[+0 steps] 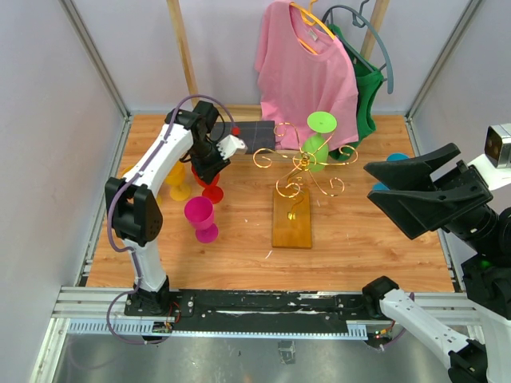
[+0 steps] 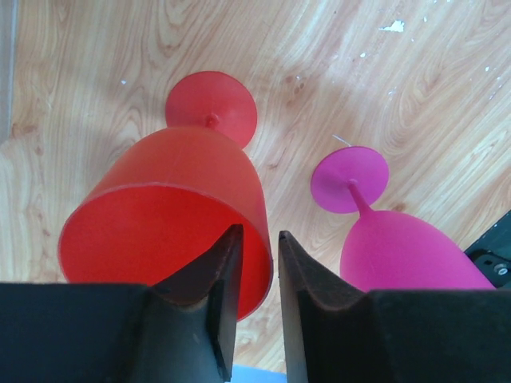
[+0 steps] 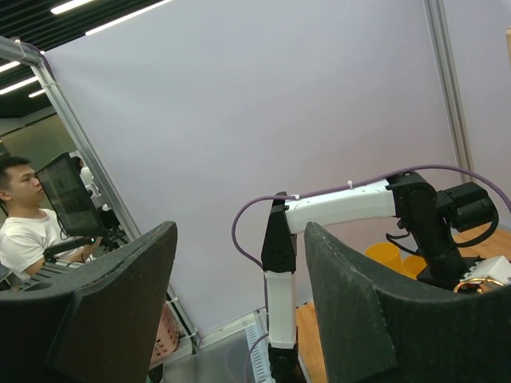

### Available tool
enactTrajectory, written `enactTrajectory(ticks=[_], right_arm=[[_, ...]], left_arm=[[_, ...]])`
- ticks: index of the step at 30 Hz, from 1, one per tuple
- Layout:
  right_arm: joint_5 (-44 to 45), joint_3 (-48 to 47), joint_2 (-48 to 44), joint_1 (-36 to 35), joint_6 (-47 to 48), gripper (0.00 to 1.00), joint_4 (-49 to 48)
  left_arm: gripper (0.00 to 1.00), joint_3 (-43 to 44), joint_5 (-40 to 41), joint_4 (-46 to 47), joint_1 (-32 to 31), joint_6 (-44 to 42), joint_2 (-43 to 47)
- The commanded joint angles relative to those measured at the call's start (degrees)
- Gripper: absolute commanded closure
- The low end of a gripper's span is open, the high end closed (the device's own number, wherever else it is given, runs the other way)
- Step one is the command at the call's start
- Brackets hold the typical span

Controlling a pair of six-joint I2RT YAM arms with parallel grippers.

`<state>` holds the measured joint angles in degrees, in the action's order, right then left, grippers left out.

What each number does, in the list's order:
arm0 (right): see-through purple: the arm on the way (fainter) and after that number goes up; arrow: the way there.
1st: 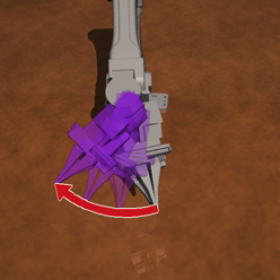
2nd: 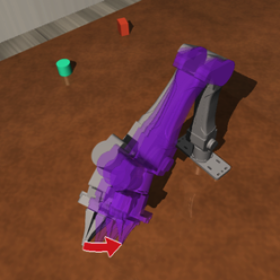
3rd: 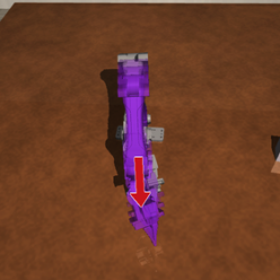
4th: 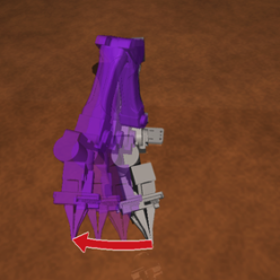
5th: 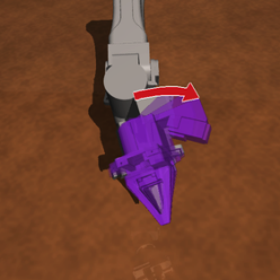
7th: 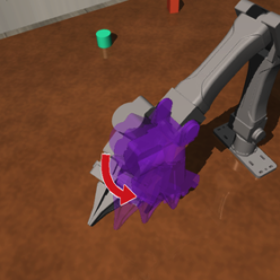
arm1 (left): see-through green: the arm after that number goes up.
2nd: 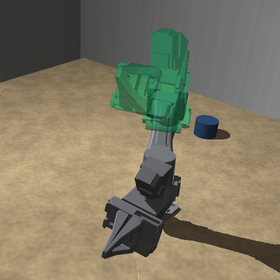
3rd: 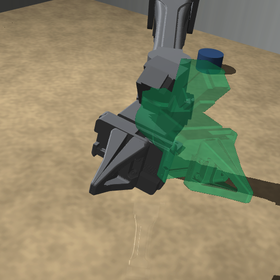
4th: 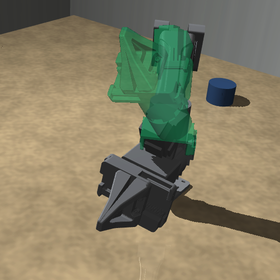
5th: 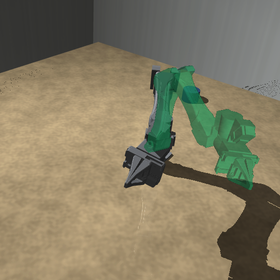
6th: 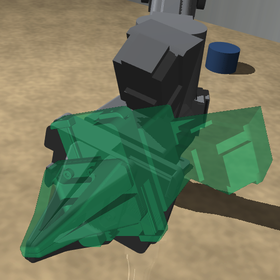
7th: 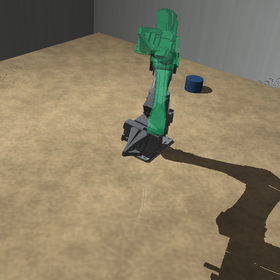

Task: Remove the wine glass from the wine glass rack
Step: Place the wine glass at the center of the board.

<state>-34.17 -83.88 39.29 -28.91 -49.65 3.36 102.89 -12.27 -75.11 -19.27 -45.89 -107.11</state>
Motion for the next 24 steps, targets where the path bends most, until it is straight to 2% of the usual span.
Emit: enactTrajectory(ticks=[1, 3, 10, 16, 24], right_arm=[[0.6, -1.3, 0.2, 0.3, 0.7, 0.34, -0.5], [0.7, -1.2, 0.2, 0.3, 0.8, 0.33, -0.6], [1.7, -1.1, 0.3, 0.3, 1.6, 0.33, 1.0], [1.9, -1.9, 1.9, 0.3, 1.5, 0.27, 1.5], [2.1, -2.0, 2.9, 0.3, 2.2, 0.20, 1.7]], left_arm=[[0.67, 0.3, -1.1, 0.1, -0.4, 0.2, -0.2], [0.63, 0.3, -1.0, 0.1, -0.4, 0.1, -0.1], [0.58, 2.3, -0.4, -0.2, -0.5, 0.6, 1.2], [0.41, 5.7, -2.1, -2.9, -0.9, 1.8, 2.7], [0.38, 5.6, -1.5, -2.9, -1.4, 2.4, 5.7]])
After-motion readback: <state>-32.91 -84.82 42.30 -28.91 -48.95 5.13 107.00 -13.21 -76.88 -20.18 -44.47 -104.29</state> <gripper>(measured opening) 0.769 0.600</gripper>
